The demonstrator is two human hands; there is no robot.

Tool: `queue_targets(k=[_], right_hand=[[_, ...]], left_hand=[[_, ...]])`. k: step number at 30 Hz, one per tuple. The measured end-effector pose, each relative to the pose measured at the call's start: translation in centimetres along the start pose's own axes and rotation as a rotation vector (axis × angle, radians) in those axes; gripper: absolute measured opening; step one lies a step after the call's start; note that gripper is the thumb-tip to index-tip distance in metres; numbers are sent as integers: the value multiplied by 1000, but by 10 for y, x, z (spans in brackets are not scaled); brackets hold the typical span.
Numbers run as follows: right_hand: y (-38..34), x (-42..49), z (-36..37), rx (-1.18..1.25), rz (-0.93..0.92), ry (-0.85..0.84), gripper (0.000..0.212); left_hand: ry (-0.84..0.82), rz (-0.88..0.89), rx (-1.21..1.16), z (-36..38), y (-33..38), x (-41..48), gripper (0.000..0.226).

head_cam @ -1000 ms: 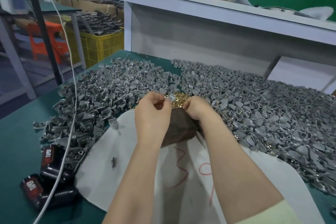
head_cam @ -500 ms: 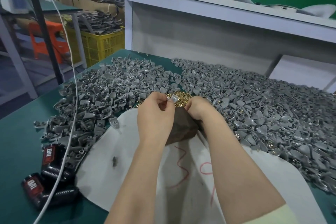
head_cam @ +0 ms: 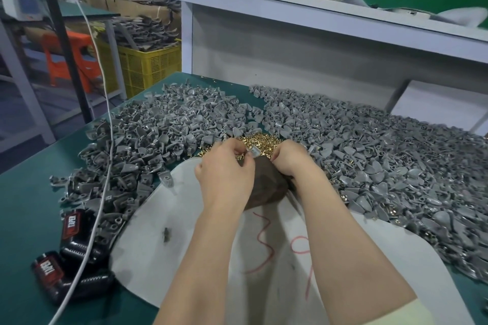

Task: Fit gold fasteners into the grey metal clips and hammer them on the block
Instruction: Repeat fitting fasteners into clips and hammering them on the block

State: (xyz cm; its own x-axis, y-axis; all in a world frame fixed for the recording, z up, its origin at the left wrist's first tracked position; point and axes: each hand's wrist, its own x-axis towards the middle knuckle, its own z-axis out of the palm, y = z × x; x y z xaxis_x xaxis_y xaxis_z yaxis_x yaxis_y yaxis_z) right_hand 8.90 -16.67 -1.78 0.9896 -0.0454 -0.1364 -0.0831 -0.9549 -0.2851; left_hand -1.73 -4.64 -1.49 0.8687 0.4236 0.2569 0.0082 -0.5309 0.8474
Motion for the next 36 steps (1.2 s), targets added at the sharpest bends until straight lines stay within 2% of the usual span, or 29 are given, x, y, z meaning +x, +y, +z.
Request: queue_targets(k=[9, 18, 23, 26, 31, 33, 36], right_hand=[[-2, 1, 1, -82, 30, 7, 25], [1, 0, -5, -104, -35, -74, 27], [-6, -4, -8, -230, -27, -116, 14], [-7, -5, -8, -219, -34, -101, 14], [2, -7, -9, 53, -60, 77, 15], [4, -14, -15, 220, -111, 176, 15], [9, -29, -26, 510, -140, 205, 15]], left_hand=[[-14, 0, 95, 0, -2, 0, 11], [-34, 0, 134, -1, -2, -2, 13], [-36, -2, 135, -1, -1, -1, 13], [-36, 4, 138, -1, -2, -1, 13], [-44, 18, 151, 0, -1, -1, 11], [-72, 24, 185, 0, -1, -2, 9], [-131, 29, 259, 1, -1, -5, 5]])
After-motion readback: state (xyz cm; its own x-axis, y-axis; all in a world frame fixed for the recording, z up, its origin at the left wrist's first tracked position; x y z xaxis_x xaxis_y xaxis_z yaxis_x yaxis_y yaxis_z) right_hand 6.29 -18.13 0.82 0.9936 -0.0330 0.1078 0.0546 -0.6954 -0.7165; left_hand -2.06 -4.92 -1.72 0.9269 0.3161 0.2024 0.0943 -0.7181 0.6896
